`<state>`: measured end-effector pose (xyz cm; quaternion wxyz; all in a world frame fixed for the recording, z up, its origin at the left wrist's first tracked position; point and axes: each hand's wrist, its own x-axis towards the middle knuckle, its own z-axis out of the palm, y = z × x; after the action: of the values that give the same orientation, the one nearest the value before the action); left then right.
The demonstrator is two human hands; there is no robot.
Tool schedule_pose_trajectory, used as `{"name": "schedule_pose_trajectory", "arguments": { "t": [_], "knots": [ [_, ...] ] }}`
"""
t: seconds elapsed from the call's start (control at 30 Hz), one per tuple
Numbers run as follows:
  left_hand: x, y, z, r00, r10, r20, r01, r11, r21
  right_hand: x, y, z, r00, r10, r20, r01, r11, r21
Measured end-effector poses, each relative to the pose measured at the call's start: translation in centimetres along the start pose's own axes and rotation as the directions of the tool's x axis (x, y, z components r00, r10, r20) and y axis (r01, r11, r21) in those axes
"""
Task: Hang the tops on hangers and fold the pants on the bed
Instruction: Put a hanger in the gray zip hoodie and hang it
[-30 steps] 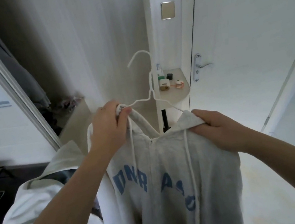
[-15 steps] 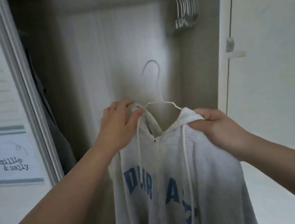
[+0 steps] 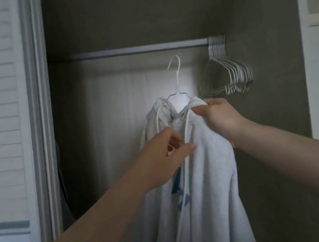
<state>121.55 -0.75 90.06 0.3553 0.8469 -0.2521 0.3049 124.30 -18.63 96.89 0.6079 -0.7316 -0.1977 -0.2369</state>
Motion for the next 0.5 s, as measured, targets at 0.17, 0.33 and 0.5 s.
{"name": "schedule_pose_trajectory", "arguments": {
  "t": [0.17, 0.33, 0.5],
  "knots": [
    [3.1, 0.3, 0.7, 0.982, 0.045, -0.182, -0.035, 0.998, 0.053, 7.8, -2.0, 3.3, 0.997, -0.026, -0.073, 0.026, 1.000, -0.005],
    [7.1, -0.9, 1.7, 0.974, 0.061, -0.217, 0.020, 0.934, 0.356, 15.1, -2.9, 5.9, 0.993, -0.017, -0.114, 0.023, 0.998, 0.053],
    [12.4, -4.6, 1.5, 0.968, -0.064, -0.243, 0.173, 0.870, 0.461, 22.3, -3.1, 7.4, 0.991, -0.027, -0.129, 0.034, 0.998, 0.057]
  ]
}}
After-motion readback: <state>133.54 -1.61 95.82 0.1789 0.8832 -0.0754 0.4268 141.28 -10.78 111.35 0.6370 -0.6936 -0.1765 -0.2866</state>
